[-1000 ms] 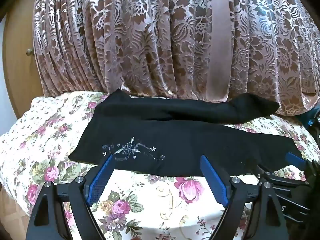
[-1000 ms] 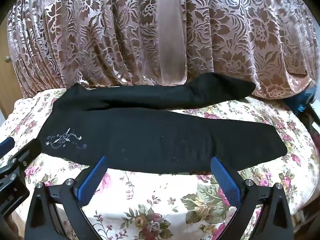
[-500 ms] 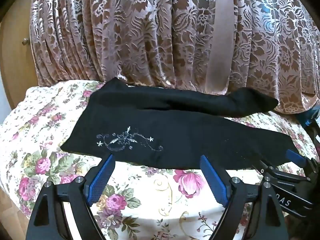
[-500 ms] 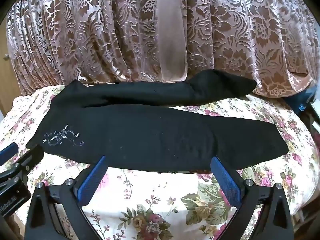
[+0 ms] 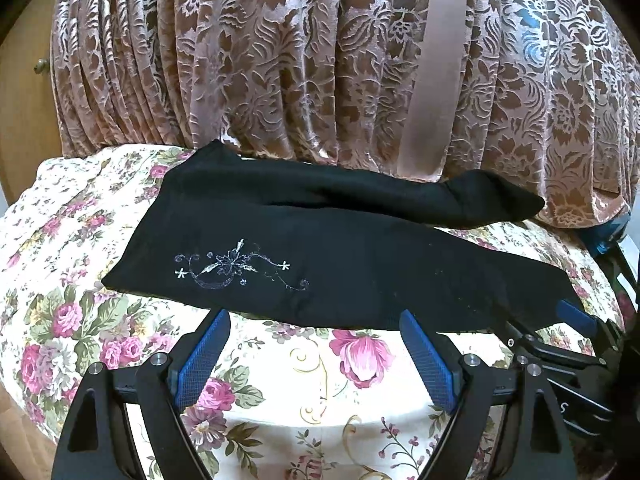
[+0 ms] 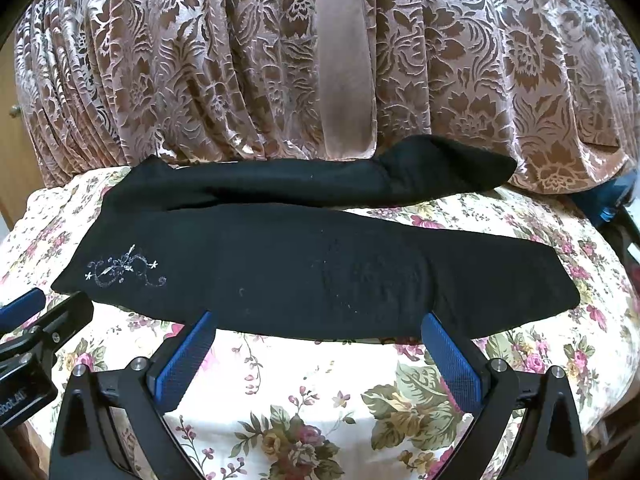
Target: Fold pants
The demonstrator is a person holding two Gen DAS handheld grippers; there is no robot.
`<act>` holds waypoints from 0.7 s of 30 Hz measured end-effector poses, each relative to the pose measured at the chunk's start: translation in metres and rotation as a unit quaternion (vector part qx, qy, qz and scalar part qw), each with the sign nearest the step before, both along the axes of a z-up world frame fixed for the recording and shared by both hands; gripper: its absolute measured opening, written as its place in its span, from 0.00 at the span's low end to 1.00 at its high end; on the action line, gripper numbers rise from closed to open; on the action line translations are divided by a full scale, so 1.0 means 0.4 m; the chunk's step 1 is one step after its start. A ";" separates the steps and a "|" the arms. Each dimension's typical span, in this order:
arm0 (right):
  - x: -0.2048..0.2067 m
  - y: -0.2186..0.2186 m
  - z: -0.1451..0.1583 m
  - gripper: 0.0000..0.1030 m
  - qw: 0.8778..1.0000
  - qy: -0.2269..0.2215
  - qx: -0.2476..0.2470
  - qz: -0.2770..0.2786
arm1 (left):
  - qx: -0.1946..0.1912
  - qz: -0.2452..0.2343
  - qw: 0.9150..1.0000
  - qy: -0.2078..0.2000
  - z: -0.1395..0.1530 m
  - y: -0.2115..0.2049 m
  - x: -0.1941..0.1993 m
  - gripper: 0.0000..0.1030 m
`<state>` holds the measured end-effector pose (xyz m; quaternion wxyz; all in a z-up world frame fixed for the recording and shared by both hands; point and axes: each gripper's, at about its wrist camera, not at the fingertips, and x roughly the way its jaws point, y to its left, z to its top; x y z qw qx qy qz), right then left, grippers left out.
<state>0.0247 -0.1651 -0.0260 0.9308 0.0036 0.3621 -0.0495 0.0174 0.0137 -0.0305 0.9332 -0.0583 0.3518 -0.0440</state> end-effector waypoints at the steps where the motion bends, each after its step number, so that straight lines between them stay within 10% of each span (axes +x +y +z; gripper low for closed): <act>1: 0.001 0.000 0.001 1.00 1.000 0.000 0.000 0.000 | 0.001 0.002 1.000 -0.002 0.000 0.000 -0.002 0.86; 21: -0.012 -0.004 -0.005 1.00 1.000 -0.003 0.002 -0.002 | -0.003 0.001 1.000 -0.015 0.011 0.001 -0.015 0.86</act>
